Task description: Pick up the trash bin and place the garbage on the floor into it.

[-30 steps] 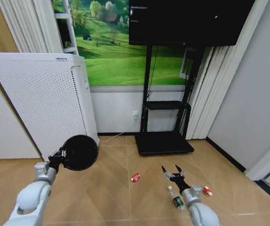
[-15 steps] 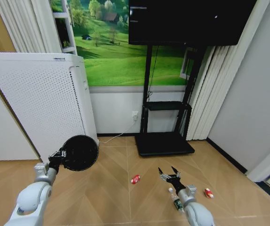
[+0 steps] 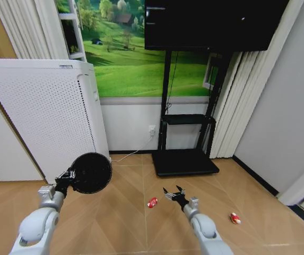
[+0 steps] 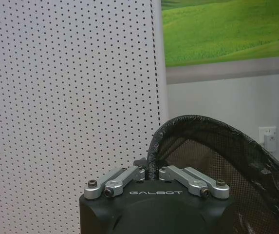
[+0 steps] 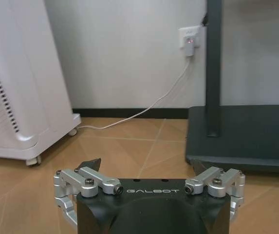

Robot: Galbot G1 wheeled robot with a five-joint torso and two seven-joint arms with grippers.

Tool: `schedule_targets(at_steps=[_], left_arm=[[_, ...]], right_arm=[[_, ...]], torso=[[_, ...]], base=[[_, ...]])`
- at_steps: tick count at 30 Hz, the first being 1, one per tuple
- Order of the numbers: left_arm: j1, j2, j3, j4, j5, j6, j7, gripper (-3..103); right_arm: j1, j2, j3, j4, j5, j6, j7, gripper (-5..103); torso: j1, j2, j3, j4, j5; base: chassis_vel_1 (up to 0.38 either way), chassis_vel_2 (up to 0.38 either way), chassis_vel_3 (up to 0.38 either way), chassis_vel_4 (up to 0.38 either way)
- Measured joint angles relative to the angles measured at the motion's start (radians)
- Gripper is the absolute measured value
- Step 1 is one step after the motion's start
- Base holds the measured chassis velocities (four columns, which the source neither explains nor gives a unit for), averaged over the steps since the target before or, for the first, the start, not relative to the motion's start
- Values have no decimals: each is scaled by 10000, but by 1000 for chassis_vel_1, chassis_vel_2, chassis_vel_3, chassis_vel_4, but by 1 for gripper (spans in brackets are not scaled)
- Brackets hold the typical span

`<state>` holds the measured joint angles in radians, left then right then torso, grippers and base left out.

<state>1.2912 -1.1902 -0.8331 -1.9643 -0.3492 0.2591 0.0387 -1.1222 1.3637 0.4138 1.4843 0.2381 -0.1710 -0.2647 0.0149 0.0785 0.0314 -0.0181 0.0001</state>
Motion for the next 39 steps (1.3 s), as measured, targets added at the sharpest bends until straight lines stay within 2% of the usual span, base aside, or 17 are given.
schedule_targets(at_steps=[2, 5, 10, 12, 16, 18, 26, 31, 39], left_arm=[[-10, 58, 14, -1, -7, -43, 54, 7], [-68, 154, 51, -31, -64, -44, 53, 7], [-250, 315, 138, 48, -253, -104, 77, 7], [-558, 355, 236, 425, -422, -312, 296, 7], [-832, 345, 346, 791, -616, -440, 537, 7], [-999, 333, 499, 994, -981, -433, 616, 7], [-885, 309, 674, 874, -1103, -276, 633, 7], [-747, 347, 615, 652, -1126, -186, 634, 7], [-469, 319, 444, 383, -1096, -165, 641, 7]], right_arm=[[689, 76, -728, -984, -206, 48, -177, 100], [1174, 184, -1235, -1822, -380, 51, -225, 100], [1605, 370, -1763, -2912, -519, 2, -238, 100], [1934, 634, -2015, -3906, -624, -11, -239, 100], [2231, 949, -2008, -4768, -964, 145, -253, 100], [2541, 1297, -1786, -5559, -1304, 400, -261, 100], [2934, 1588, -1376, -6511, -1478, 763, -249, 100], [2686, 1461, -1116, -6022, -1261, 1151, -88, 100], [1369, 1066, 673, -3075, -1398, 1515, 99, 100]], torso=[[1, 0, 0, 0, -1], [0, 0, 0, 1, -3], [1, 0, 0, 0, -2], [2, 0, 0, 0, -1], [1, 0, 0, -1, -3], [1, 0, 1, 0, -3], [2, -1, 0, 0, -2], [2, -1, 0, 1, 1], [1, 0, -2, -3, 0]], base=[[0, 0, 0, 0], [0, 0, 0, 0], [0, 0, 0, 0], [0, 0, 0, 0], [0, 0, 0, 0], [0, 0, 0, 0], [0, 0, 0, 0], [0, 0, 0, 0], [0, 0, 0, 0]])
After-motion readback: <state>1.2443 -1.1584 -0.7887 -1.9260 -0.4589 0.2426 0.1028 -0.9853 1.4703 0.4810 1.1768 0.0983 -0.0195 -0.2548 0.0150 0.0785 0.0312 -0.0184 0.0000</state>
